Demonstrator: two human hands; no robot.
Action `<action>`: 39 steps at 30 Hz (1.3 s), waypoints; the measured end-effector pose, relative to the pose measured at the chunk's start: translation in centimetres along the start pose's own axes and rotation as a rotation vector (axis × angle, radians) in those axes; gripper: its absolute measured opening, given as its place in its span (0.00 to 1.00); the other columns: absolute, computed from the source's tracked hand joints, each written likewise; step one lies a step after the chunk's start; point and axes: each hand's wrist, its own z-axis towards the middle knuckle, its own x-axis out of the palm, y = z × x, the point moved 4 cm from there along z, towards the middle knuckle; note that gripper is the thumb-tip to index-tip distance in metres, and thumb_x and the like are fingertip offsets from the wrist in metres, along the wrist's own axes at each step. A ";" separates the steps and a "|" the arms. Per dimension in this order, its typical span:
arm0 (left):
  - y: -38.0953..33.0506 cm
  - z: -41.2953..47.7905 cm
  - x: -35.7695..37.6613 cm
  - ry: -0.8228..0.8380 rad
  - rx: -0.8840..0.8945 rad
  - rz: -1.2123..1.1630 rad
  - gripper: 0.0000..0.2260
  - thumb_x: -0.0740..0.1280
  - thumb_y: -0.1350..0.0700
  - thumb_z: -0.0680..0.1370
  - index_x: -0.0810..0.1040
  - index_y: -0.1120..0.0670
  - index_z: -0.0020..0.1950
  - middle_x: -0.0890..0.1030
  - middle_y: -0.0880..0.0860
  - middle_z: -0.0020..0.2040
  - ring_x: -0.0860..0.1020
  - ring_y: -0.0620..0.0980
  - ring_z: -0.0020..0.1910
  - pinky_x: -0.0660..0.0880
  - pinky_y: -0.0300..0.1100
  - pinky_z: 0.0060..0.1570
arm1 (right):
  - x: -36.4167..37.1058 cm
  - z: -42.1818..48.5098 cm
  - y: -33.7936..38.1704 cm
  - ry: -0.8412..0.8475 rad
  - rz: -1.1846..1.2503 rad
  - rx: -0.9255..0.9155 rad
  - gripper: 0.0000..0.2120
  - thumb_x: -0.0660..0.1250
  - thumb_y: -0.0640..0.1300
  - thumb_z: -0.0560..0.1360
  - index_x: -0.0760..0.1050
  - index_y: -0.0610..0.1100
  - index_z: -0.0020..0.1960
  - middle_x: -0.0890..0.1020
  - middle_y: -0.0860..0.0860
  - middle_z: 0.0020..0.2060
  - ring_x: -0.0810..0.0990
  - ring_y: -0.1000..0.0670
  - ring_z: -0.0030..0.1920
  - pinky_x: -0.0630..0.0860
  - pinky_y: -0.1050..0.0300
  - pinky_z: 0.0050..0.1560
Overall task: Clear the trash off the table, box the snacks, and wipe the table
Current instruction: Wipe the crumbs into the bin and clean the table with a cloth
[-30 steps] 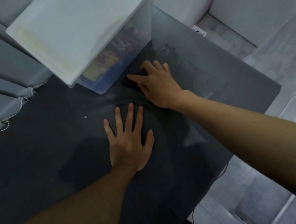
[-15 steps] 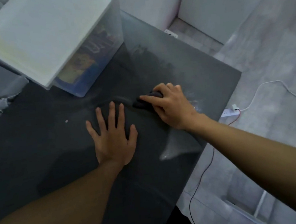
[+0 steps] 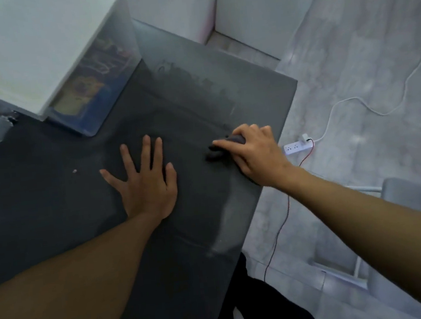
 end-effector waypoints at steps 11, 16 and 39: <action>-2.1 1.9 -2.1 -0.057 -0.081 -0.173 0.22 0.59 0.45 0.79 0.67 0.52 0.71 0.66 0.51 0.74 0.52 0.61 0.79 0.44 0.74 0.71 | -0.2 -0.2 -1.4 -0.030 0.063 -0.030 0.19 0.62 0.47 0.80 0.75 0.56 0.70 0.76 0.46 0.53 0.74 0.44 0.48 0.65 0.49 0.47; -4.7 6.1 -3.0 -0.054 -0.083 -0.192 0.29 0.56 0.38 0.79 0.59 0.48 0.78 0.59 0.49 0.79 0.47 0.59 0.80 0.42 0.74 0.71 | -0.3 2.9 -8.3 -0.139 0.081 0.613 0.21 0.63 0.43 0.78 0.74 0.56 0.70 0.73 0.46 0.53 0.72 0.42 0.53 0.59 0.50 0.51; -6.4 10.1 -2.0 0.040 -0.196 0.027 0.34 0.36 0.30 0.77 0.33 0.42 0.80 0.36 0.43 0.81 0.36 0.63 0.79 0.47 0.78 0.67 | 1.5 14.7 -8.2 -0.064 0.093 -0.044 0.23 0.66 0.42 0.75 0.76 0.53 0.69 0.76 0.43 0.51 0.75 0.39 0.49 0.66 0.46 0.49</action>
